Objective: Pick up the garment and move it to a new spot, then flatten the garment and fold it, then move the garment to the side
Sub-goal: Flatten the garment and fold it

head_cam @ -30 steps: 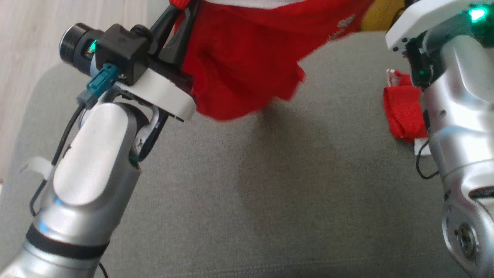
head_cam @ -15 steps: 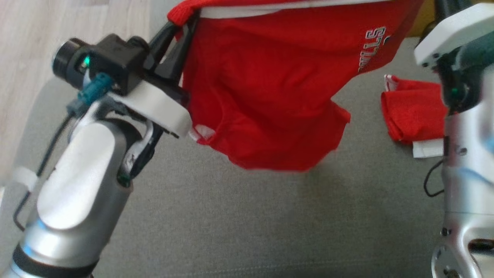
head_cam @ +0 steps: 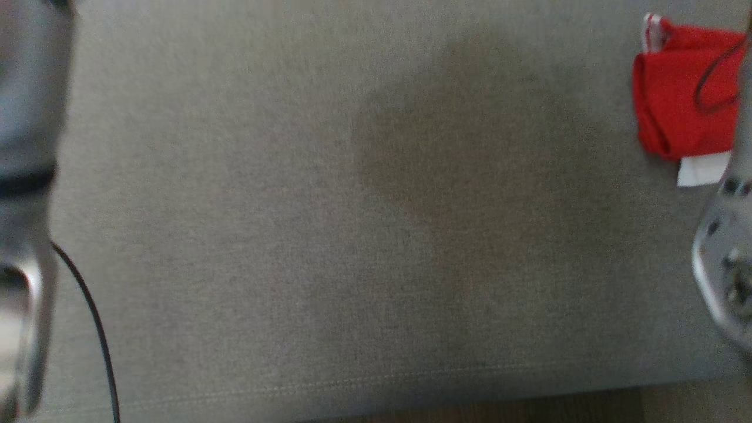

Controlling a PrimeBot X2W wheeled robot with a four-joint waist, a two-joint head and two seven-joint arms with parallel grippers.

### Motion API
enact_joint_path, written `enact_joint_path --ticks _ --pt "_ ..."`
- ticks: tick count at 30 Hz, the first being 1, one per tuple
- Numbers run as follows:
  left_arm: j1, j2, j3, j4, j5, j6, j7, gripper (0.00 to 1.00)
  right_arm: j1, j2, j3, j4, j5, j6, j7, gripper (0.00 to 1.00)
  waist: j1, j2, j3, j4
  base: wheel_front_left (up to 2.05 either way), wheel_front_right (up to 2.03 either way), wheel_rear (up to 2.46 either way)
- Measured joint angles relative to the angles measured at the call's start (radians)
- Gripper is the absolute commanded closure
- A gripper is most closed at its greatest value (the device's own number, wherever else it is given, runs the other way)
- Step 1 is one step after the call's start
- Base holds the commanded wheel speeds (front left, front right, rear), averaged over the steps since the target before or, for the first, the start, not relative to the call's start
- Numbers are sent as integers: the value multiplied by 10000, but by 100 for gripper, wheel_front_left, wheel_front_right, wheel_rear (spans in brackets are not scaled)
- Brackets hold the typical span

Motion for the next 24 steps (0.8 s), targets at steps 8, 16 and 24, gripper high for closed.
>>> enact_joint_path --ticks 8,16,24 --pt "-2487 -362 -81 2608 1024 155 -2180 100 -2401 27 -351 3486 267 2 -3145 100 0 0 1519 -125 0 0 0" --pt "-1688 -857 -343 3356 1093 -15 -2297 100 -2243 19 130 6307 1129 2 -3914 100 1 0 2294 3 0 0 0" --pt "902 -861 -803 2963 1187 -368 -2297 100 -756 -8 1277 7657 1484 2 -3774 100 1 0 2086 175 0 0 0"
